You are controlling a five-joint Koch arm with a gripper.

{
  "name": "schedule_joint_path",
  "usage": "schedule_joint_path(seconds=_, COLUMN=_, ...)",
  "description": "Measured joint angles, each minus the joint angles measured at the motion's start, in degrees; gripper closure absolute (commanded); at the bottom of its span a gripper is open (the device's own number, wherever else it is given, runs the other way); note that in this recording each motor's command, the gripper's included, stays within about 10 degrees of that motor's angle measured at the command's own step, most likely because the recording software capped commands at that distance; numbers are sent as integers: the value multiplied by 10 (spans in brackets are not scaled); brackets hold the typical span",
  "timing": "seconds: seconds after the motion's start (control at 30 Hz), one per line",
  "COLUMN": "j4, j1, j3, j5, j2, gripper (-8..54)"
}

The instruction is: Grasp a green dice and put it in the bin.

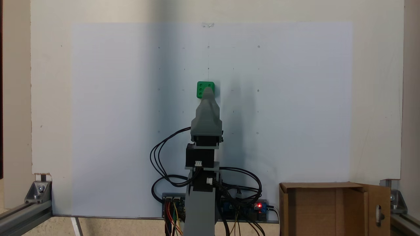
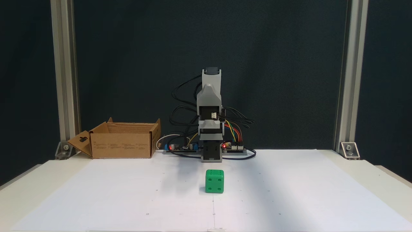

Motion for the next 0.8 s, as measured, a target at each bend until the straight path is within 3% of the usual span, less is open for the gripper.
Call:
schedule_joint_path(seconds=0.33, j4=-101, j1=11, j3=0, j5=-2, j2=0, gripper=25)
schedule_joint_path(seconds=0.8, j4=427, j1=24, j3=-97, j5=-2, j2=0, gripper=11)
